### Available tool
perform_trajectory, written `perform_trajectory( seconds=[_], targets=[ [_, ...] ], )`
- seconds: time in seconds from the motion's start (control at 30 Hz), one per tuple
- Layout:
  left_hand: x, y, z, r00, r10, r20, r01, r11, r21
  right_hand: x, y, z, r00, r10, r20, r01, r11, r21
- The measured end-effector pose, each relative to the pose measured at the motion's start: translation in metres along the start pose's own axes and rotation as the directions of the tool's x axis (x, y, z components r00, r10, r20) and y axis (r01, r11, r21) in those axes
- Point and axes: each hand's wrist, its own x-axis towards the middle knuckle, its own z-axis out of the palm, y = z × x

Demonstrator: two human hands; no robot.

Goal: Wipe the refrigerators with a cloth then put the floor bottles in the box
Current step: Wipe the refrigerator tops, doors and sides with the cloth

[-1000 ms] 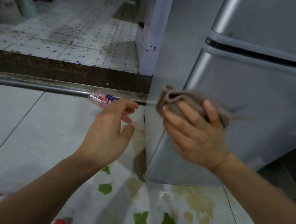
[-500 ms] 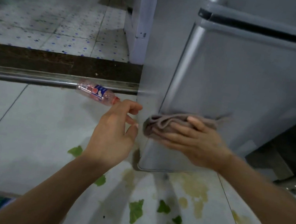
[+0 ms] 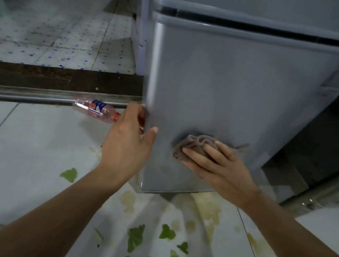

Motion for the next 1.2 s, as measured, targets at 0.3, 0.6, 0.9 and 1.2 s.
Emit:
perform_trajectory(
  seconds=[0.3,0.6,0.9,1.2],
  targets=[
    [0.001,0.001,-0.002,1.000,0.024,0.003,-0.024,0.999,0.040,0.020,-0.037,0.019,0.685,0.661,-0.306,-0.555,0.745,0.370],
    [-0.002,-0.005,0.004,0.999,0.046,-0.027,-0.046,0.999,-0.007,-0.005,-0.029,0.008,0.471,0.879,-0.077,-0.722,0.434,0.540],
    [-0.005,-0.009,0.009,0.996,0.054,-0.065,-0.056,0.998,-0.028,-0.016,-0.047,0.025,0.042,0.981,0.192,-0.880,-0.054,0.471],
    [-0.005,-0.012,0.012,0.996,0.027,-0.080,-0.033,0.997,-0.069,-0.007,0.010,0.017,-0.006,0.999,0.047,-0.814,-0.032,0.580]
  ],
)
